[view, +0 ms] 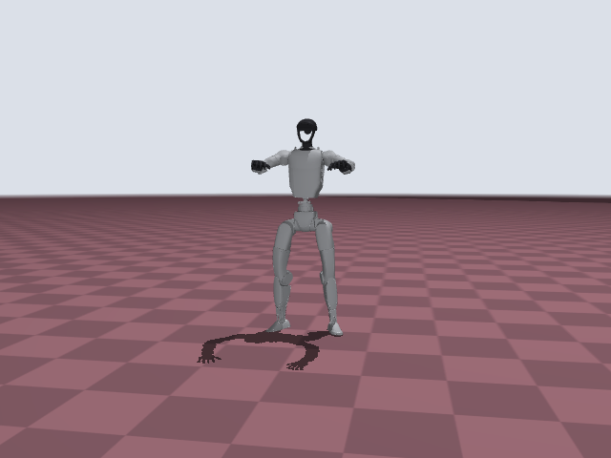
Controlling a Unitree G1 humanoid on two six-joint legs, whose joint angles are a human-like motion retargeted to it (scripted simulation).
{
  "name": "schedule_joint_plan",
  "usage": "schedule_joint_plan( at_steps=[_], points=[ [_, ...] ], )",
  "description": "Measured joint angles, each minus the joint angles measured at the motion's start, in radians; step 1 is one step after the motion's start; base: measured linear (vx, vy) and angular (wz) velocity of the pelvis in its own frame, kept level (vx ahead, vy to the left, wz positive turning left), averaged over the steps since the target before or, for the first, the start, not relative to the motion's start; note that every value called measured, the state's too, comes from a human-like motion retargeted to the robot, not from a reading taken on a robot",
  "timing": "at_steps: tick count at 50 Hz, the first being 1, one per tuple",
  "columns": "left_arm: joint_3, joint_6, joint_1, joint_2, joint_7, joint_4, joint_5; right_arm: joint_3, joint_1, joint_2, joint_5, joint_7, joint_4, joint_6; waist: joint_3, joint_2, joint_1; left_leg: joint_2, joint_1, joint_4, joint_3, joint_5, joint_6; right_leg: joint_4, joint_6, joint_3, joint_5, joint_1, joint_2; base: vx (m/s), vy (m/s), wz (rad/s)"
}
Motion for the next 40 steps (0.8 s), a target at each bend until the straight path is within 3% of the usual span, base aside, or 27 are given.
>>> schedule_joint_plan(
  at_steps=[21,30,40],
  points=[
    [0.087,0.016,0.1,0.118,0.007,0.127,-0.012,-0.013,0.004,-0.043,0.034,0.008,-0.009,-0.004,0.002,-0.005,0.028,0.002,-0.005,-0.001,-0.001,0.002,-0.006,-0.002,-0.001,-0.003,-0.001,-0.002,0.003,0.0,0.0,0.0],
    [0.132,0.016,0.091,0.13,-0.046,0.237,-0.14,0.017,-0.021,-0.078,0.054,0.038,-0.031,-0.002,-0.003,0.012,0.023,0.007,-0.009,-0.005,-0.001,0.005,-0.006,-0.005,-0.003,-0.004,0.001,-0.007,0.009,0.0,0.0,0.0],
    [0.067,-0.032,-0.117,0.084,-0.103,-0.12,-0.249,-0.012,-0.034,-0.02,0.007,0.051,0.029,0.022,0.012,0.033,0.011,0.004,-0.01,-0.004,-0.013,0.01,-0.001,-0.005,-0.005,-0.015,0.0,0.001,0.004,0.0,0.0,0.0]
  ],
)
